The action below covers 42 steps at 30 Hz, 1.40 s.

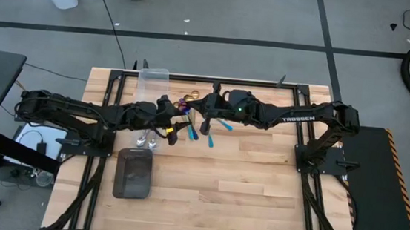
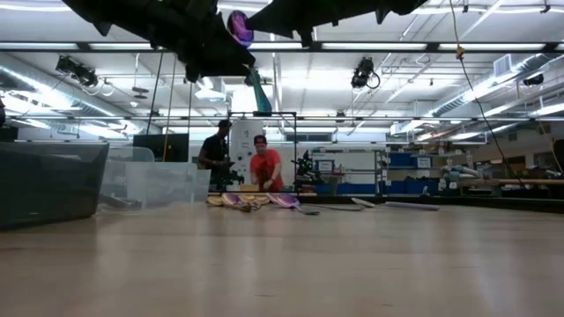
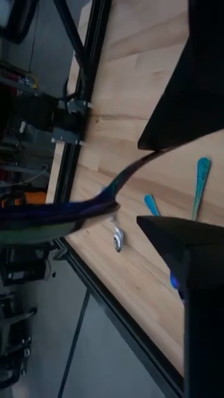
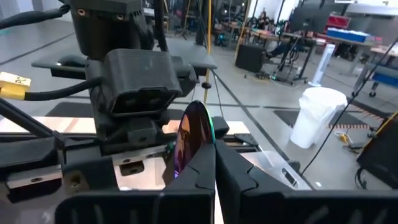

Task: Sort silverware by color (type)
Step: Put the purple spoon into the top transparent bin

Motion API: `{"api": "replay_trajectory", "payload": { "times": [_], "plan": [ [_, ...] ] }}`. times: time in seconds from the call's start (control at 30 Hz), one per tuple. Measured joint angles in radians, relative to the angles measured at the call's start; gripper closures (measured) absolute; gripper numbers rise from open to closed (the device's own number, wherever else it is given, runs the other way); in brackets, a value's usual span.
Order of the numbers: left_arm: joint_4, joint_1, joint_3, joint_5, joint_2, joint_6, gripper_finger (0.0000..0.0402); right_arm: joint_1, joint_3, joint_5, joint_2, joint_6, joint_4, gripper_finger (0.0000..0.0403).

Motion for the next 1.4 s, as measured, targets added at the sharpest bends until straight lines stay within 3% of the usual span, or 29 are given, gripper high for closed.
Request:
{"api": "replay_trajectory", "payload": {
  "times": [0.43, 0.57, 0.97, 1.13, 1.4],
  "plan": [
    [0.031, 0.002, 0.000, 0.045, 0.000, 0.015, 0.0385, 0.015, 0.000, 0.003, 0.007, -0.065, 0.036, 0.0395],
    [-0.015, 0.016, 0.000, 0.047, -0.006, 0.024, 0.0388, 0.021, 0.000, 0.011, 0.006, -0.083, 0.012, 0.0378],
    [-0.256, 0.178, 0.000, 0.051, -0.149, 0.031, 0.0389, 0.019, 0.000, 0.128, -0.050, -0.009, -0.286, 0.0253],
    [-0.362, 0.282, 0.024, 0.053, -0.160, 0.031, 0.0390, 0.019, 0.000, 0.130, -0.045, 0.067, -0.407, 0.0237],
    [-0.681, 0.475, 0.219, 0.104, -0.130, 0.073, 0.0389, 0.041, -0.048, 0.144, -0.043, 0.123, -0.434, 0.0240]
  ]
}}
